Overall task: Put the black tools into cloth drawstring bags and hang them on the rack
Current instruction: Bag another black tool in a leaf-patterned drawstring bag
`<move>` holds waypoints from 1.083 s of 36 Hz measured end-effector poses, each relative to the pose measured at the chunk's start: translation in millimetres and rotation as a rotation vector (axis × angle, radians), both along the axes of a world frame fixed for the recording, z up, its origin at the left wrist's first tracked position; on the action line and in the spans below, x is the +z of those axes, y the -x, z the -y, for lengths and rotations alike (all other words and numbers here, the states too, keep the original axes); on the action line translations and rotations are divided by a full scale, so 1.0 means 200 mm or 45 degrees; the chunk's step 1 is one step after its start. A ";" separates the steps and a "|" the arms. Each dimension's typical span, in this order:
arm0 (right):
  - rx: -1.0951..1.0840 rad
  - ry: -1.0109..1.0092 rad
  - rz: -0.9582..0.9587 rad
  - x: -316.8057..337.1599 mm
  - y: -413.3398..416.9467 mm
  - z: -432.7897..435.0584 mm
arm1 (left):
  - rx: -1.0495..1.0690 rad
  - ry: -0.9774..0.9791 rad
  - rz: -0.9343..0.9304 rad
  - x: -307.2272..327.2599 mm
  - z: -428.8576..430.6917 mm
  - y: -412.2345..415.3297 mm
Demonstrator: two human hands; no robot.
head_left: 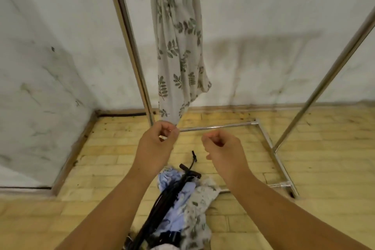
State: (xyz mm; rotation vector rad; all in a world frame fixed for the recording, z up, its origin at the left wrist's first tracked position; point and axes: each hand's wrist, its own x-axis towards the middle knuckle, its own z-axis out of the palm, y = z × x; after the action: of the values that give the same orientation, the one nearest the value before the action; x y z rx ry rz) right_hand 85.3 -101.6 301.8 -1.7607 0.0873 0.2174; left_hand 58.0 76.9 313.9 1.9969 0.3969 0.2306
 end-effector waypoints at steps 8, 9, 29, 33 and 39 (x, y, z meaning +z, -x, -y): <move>-0.031 0.135 -0.232 -0.69 0.12 0.18 | -0.037 0.007 -0.299 -0.72 0.04 0.16; -0.031 0.174 -0.242 -0.79 0.12 0.21 | -0.056 -0.014 -0.348 -0.82 0.05 0.18; -0.191 0.773 -0.618 -1.77 0.12 1.16 | -0.434 -0.494 -0.690 -1.80 0.24 -0.10; -0.203 0.799 -0.690 -1.89 0.15 1.25 | -0.491 -0.607 -0.879 -1.86 0.26 -0.15; -0.200 0.824 -0.764 -2.04 0.18 1.31 | -0.435 -0.658 -0.916 -1.88 0.34 -0.16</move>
State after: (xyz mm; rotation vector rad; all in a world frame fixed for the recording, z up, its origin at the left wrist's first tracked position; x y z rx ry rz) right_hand 48.9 -364.2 -105.8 -2.2563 0.8012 0.6533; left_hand 91.0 9.6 -61.6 2.5820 0.4611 -0.6862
